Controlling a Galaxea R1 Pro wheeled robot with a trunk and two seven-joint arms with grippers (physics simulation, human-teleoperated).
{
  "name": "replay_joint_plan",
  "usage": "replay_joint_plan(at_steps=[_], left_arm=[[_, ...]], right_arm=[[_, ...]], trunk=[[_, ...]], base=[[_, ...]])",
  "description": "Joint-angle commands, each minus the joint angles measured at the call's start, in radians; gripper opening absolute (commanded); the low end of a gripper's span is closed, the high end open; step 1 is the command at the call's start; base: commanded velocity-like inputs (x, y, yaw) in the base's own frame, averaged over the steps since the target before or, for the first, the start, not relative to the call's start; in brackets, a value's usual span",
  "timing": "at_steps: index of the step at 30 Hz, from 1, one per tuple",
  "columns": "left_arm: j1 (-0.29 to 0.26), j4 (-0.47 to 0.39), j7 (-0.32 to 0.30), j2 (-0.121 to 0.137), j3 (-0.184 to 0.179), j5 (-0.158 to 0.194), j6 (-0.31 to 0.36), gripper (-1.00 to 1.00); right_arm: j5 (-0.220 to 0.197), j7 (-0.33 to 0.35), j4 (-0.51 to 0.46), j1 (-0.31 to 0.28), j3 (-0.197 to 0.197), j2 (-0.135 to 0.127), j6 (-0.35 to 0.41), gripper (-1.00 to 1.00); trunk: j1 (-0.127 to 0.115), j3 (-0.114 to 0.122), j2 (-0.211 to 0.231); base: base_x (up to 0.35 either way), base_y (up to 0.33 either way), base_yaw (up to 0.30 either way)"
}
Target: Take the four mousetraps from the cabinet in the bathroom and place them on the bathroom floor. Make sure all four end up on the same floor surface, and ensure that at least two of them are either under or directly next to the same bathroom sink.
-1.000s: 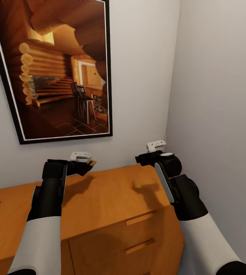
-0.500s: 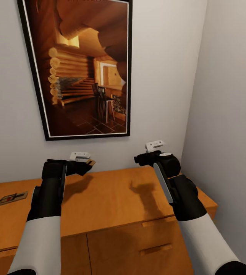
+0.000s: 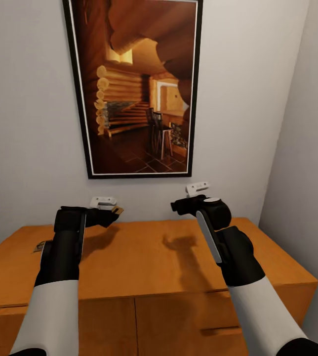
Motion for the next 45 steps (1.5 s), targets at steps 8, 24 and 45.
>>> replay_joint_plan(at_steps=[8, 24, 45], left_arm=[[-0.001, 0.0, -0.008, -0.001, 0.003, -0.011, 0.002, -1.0], [-0.001, -0.002, -0.005, 0.0, 0.042, -0.012, 0.002, -1.0], [-0.001, -0.003, -0.006, 0.0, 0.115, -0.01, 0.003, -1.0]], right_arm=[[-0.004, -0.009, -0.001, -0.001, 0.003, 0.024, 0.004, 1.0], [-0.001, -0.01, 0.009, -0.001, 0.003, 0.058, 0.004, 1.0], [0.005, -0.014, 0.002, -0.001, 0.006, 0.058, 0.004, 1.0]], trunk=[[0.0, -0.001, -0.001], [0.0, -0.001, -0.001], [0.0, -0.001, -0.001]], base=[[0.0, 0.0, 0.27], [0.0, 0.0, 0.269], [0.0, 0.0, 0.269]])
